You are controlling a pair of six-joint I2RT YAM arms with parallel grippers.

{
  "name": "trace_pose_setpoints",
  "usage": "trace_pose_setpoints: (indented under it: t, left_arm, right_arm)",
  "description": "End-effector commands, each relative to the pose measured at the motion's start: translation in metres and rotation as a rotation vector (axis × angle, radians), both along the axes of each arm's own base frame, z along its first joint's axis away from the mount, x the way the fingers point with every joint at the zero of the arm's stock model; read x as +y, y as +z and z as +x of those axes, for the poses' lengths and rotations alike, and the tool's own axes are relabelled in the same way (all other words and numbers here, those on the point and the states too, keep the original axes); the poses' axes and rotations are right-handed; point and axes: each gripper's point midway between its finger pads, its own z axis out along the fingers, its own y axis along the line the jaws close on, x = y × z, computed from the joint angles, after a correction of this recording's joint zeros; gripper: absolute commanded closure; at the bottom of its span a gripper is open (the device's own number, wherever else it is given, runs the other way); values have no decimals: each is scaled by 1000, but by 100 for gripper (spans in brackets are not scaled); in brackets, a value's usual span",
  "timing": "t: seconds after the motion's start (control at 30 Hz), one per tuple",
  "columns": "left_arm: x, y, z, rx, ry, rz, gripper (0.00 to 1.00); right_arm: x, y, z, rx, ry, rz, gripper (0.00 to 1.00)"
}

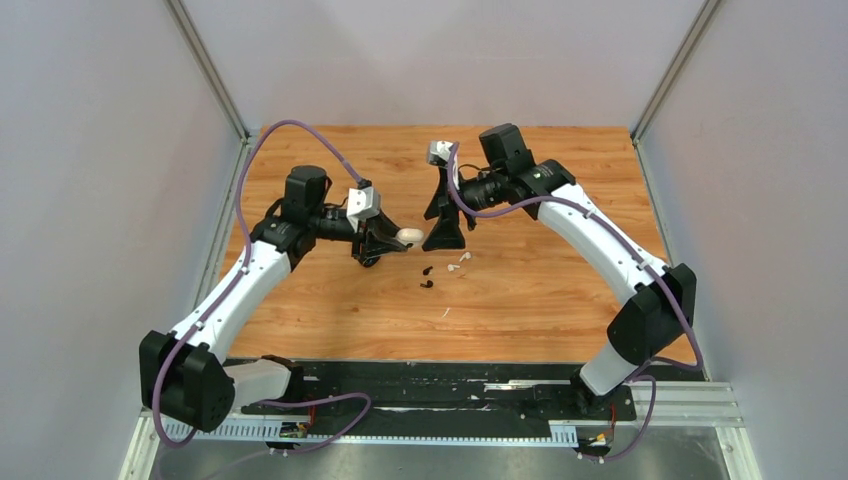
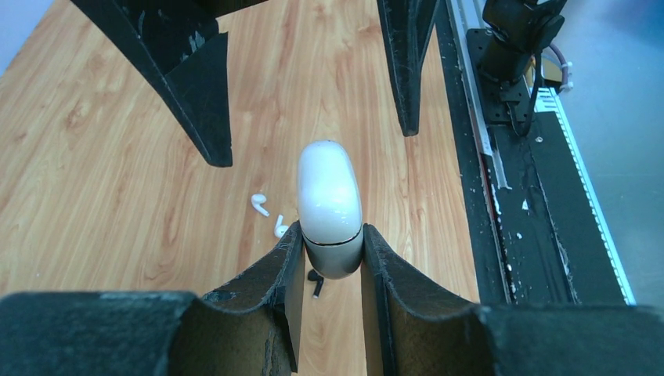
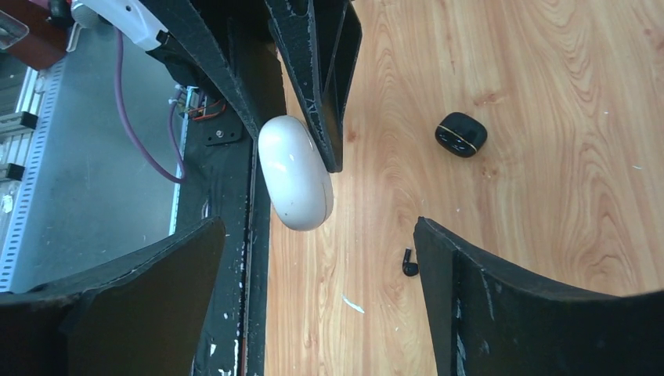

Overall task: Insert the wireless bluetooth earbuds into the charging case
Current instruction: Open the charging case at the center of the board.

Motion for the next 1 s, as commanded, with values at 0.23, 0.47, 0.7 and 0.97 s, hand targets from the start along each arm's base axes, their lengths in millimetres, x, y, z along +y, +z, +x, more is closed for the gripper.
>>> trace_pose_setpoints:
  t: [0.23, 0.47, 0.7, 0.97]
  left_arm:
    - [-5, 20, -4, -57, -36, -19, 100]
    - [-7, 22, -7, -57, -50, -22, 100]
    - [-7, 10, -13, -92, -72, 21, 100]
    - [-8, 9, -18, -118, -83, 37, 100]
  right_arm:
    - [14, 7, 6, -25, 44, 54, 12]
    - [19, -6, 24, -79, -27, 7, 20]
    - [19, 11, 38, -131, -77, 17, 22]
    - [12, 11, 39, -144, -106, 4, 22]
